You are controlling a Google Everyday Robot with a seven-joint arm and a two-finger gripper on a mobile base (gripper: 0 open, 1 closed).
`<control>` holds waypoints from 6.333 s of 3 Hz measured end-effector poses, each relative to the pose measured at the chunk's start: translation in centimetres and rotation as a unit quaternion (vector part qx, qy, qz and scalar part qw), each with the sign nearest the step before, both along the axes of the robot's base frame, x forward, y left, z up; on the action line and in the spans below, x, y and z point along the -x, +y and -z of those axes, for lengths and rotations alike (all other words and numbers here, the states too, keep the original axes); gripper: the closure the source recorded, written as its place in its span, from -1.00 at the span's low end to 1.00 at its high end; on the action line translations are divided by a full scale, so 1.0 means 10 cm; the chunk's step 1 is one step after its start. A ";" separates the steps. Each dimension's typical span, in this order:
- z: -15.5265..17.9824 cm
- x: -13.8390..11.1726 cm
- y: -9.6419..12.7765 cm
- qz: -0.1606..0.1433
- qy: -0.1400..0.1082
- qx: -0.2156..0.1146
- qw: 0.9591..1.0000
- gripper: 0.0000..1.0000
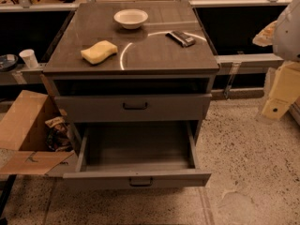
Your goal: Close middle drawer
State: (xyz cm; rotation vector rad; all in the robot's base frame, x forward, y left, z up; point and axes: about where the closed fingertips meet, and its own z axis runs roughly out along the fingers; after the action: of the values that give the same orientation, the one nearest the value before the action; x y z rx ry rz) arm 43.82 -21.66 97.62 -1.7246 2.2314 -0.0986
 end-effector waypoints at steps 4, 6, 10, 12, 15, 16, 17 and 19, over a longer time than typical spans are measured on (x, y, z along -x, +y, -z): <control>1.78 0.24 0.51 -0.152 0.096 -0.023 0.983 -1.00; 2.53 0.46 0.58 -0.167 0.137 -0.044 0.975 -1.00; 4.32 0.45 0.59 -0.201 0.169 -0.095 0.960 -1.00; 5.11 0.48 0.49 -0.192 0.202 -0.113 0.954 -0.21; 5.78 -0.26 0.55 -0.158 0.173 -0.094 0.968 1.00; 5.78 -0.24 0.55 -0.158 0.173 -0.094 0.968 0.61; 5.78 -0.24 0.55 -0.158 0.173 -0.094 0.968 0.15; 5.78 -0.24 0.55 -0.158 0.173 -0.094 0.968 -0.93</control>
Offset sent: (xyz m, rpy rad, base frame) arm -0.0006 0.0402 -0.1172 -0.0095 0.1501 0.2493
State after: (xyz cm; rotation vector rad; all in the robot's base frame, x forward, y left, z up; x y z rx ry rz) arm 46.27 -16.14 39.80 -2.0873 2.0635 0.5069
